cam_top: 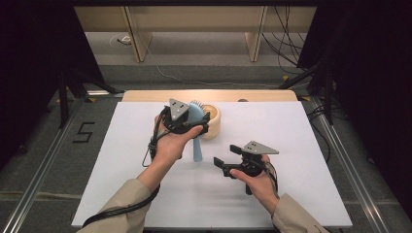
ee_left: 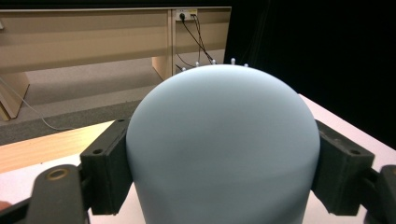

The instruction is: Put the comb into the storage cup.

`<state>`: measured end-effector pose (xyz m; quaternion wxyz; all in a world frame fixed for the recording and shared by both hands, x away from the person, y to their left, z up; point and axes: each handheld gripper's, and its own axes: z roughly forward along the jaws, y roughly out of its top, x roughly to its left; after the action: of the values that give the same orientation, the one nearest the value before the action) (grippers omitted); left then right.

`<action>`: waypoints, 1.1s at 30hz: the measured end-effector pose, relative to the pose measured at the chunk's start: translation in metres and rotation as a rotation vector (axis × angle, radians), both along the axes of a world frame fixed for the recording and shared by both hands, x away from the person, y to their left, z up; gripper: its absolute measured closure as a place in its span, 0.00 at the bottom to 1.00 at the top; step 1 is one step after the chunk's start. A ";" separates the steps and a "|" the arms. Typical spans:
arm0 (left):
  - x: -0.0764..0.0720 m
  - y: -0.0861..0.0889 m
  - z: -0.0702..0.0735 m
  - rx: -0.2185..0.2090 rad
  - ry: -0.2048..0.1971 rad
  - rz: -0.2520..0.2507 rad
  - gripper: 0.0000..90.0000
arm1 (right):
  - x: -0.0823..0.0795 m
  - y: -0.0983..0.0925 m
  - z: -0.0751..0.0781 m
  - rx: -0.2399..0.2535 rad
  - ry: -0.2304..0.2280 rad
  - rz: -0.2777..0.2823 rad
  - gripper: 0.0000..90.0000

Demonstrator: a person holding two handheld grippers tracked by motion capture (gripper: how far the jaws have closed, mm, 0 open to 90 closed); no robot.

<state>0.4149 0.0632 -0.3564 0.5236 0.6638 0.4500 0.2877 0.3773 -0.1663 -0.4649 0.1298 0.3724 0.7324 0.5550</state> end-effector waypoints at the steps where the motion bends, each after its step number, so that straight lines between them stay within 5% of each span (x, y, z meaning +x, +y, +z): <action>1: 0.000 0.000 0.000 -0.001 -0.001 0.001 0.22 | 0.000 -0.002 0.001 -0.015 -0.014 -0.004 0.16; 10: 0.003 0.001 0.002 -0.008 -0.011 0.012 0.22 | -0.003 -0.015 0.004 -0.077 -0.060 0.003 0.12; 33: 0.012 0.004 0.006 -0.008 -0.038 0.051 0.22 | -0.024 -0.062 0.008 -0.106 -0.097 -0.026 0.12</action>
<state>0.4272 0.0674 -0.3505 0.5271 0.6446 0.4578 0.3116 0.3537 -0.2288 -0.4568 0.1921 0.3472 0.7488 0.5309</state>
